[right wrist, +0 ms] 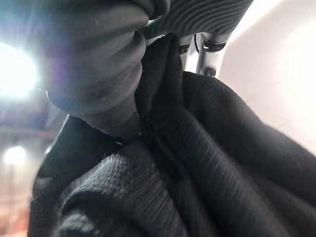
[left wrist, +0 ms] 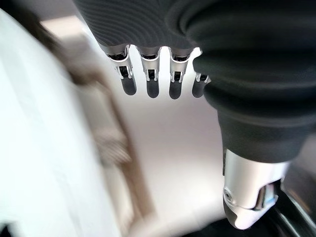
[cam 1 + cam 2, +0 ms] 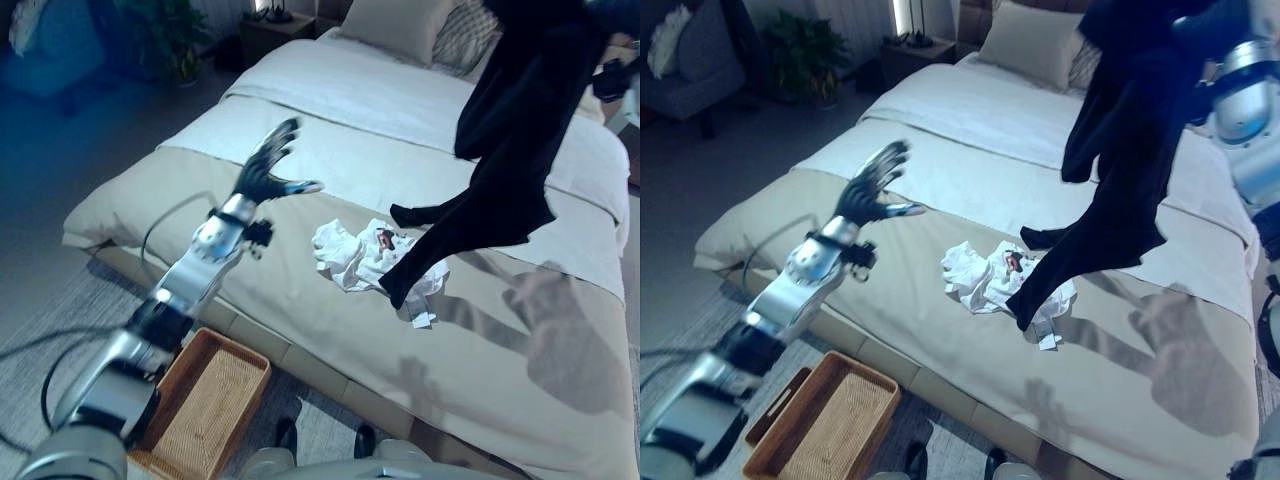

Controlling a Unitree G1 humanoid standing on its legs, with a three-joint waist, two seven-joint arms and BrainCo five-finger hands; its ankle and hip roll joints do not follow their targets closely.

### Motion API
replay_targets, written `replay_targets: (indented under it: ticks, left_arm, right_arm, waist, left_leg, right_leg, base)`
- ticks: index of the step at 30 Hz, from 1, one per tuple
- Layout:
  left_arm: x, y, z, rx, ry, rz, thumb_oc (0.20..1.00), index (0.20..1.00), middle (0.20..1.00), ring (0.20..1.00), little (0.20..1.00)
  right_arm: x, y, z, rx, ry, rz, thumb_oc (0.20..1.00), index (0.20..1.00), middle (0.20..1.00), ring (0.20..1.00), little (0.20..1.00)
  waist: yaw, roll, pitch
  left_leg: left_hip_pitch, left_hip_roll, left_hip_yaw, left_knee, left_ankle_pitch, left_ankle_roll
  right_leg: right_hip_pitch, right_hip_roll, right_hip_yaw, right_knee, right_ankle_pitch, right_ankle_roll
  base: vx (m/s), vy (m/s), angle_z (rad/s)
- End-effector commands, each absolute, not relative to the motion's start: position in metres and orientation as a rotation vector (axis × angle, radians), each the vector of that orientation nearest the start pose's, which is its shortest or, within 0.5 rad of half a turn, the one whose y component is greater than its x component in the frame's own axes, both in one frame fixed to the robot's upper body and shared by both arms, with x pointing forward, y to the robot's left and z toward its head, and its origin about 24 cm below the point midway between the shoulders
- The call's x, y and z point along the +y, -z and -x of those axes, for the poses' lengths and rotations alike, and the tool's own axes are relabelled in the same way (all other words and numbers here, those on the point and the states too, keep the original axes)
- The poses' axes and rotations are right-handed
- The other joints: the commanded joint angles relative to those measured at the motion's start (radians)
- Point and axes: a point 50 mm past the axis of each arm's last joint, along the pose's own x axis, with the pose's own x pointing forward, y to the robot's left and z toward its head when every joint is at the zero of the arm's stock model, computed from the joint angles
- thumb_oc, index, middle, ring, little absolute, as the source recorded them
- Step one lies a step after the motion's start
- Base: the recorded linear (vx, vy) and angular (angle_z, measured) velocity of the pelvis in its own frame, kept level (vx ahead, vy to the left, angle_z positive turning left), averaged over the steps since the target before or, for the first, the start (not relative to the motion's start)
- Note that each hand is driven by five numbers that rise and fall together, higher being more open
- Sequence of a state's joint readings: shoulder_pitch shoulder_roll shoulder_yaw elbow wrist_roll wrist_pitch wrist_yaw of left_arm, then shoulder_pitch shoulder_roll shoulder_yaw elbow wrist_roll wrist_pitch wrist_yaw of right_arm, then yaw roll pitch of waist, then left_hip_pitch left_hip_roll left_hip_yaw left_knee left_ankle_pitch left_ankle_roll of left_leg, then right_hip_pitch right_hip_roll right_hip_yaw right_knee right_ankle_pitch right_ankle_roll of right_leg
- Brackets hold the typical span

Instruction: Pick up clothes into the bucket

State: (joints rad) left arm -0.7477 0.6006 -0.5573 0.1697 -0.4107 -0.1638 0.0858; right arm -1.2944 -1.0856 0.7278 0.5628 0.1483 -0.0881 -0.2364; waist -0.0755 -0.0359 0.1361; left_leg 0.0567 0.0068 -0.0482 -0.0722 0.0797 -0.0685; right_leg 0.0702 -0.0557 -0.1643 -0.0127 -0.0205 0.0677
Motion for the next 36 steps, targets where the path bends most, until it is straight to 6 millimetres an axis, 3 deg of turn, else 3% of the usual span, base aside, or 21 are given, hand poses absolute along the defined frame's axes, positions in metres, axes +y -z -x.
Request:
replay_targets:
  ticks: [1,6,10,17,21,24,25,31,36]
  left_arm:
    - [0.108,-0.19,-0.346,-0.437,0.477,-0.324,1.0,1.0,1.0,1.0,1.0]
    - [0.072,-0.197,-0.356,-0.422,0.554,-0.353,1.0,1.0,1.0,1.0,1.0]
    - [0.062,-0.197,-0.364,-0.418,0.522,-0.379,1.0,1.0,1.0,1.0,1.0]
    - [0.052,-0.171,-0.382,-0.306,0.375,-0.403,1.0,1.0,1.0,1.0,1.0]
    - [0.034,-0.17,-0.378,-0.28,0.434,-0.309,1.0,1.0,1.0,1.0,1.0]
    - [0.026,-0.174,-0.374,-0.278,0.487,-0.26,1.0,1.0,1.0,1.0,1.0]
    - [0.016,-0.183,-0.367,-0.295,0.586,-0.21,1.0,1.0,1.0,1.0,1.0]
    - [0.006,-0.202,-0.356,-0.329,0.696,-0.212,1.0,1.0,1.0,1.0,1.0]
    - [-0.004,-0.203,-0.35,-0.319,0.752,-0.193,1.0,1.0,1.0,1.0,1.0]
  right_arm:
    - [-0.231,-0.405,-0.343,-0.76,0.272,1.011,0.2,0.2,0.2,0.2,0.2]
    - [-0.21,-0.406,-0.347,-0.772,0.178,0.975,0.2,0.2,0.2,0.2,0.2]
    - [-0.197,-0.409,-0.344,-0.807,0.144,1.033,0.2,0.2,0.2,0.2,0.2]
    - [-0.157,-0.408,-0.328,-0.956,-0.01,1.011,0.2,0.2,0.2,0.2,0.2]
    - [-0.135,-0.408,-0.32,-1.013,-0.11,0.998,0.2,0.2,0.2,0.2,0.2]
    - [-0.13,-0.407,-0.316,-1.024,-0.144,0.991,0.2,0.2,0.2,0.2,0.2]
    - [-0.124,-0.405,-0.313,-1.029,-0.192,0.979,0.2,0.2,0.2,0.2,0.2]
    - [-0.12,-0.389,-0.311,-0.968,-0.297,0.987,0.2,0.2,0.2,0.2,0.2]
    - [-0.118,-0.379,-0.31,-0.932,-0.362,0.972,0.2,0.2,0.2,0.2,0.2]
  waist:
    - [0.001,-0.057,-0.079]
    - [-0.009,-0.054,-0.101]
    - [-0.012,-0.053,-0.105]
    - [-0.018,-0.055,-0.107]
    - [-0.022,-0.051,-0.101]
    - [-0.023,-0.048,-0.101]
    - [-0.024,-0.042,-0.101]
    - [-0.015,-0.037,-0.1]
    - [-0.013,-0.04,-0.096]
  left_leg:
    - [0.005,-0.008,0.068,0.074,-0.098,0.004]
    - [0.027,-0.005,0.07,0.065,-0.099,0.004]
    - [0.035,-0.007,0.071,0.064,-0.102,0.006]
    - [0.052,-0.006,0.074,0.063,-0.109,0.013]
    - [0.054,-0.007,0.076,0.067,-0.111,0.014]
    - [0.056,-0.008,0.075,0.069,-0.113,0.015]
    - [0.057,-0.009,0.074,0.07,-0.113,0.015]
    - [0.055,-0.01,0.066,0.071,-0.109,0.013]
    - [0.05,-0.011,0.057,0.075,-0.105,0.011]
  right_leg:
    - [-0.02,-0.04,0.064,0.031,0.022,0.069]
    - [0.006,-0.041,0.063,0.023,0.022,0.071]
    - [0.014,-0.041,0.065,0.021,0.021,0.072]
    - [0.025,-0.04,0.074,0.021,0.017,0.074]
    - [0.027,-0.042,0.077,0.024,0.015,0.075]
    - [0.028,-0.043,0.078,0.024,0.016,0.075]
    - [0.031,-0.044,0.076,0.022,0.017,0.075]
    - [0.037,-0.045,0.067,0.014,0.022,0.076]
    - [0.037,-0.047,0.059,0.018,0.021,0.075]
  base:
    - [0.03,0.007,-0.17]
    - [0.02,0.009,-0.07]
    - [0.0,0.0,0.0]
    - [0.0,0.0,0.0]
    - [0.0,0.0,0.0]
    - [0.0,0.0,0.0]
    - [0.0,0.0,0.0]
    - [0.0,0.003,-0.01]
    - [0.0,0.0,0.01]
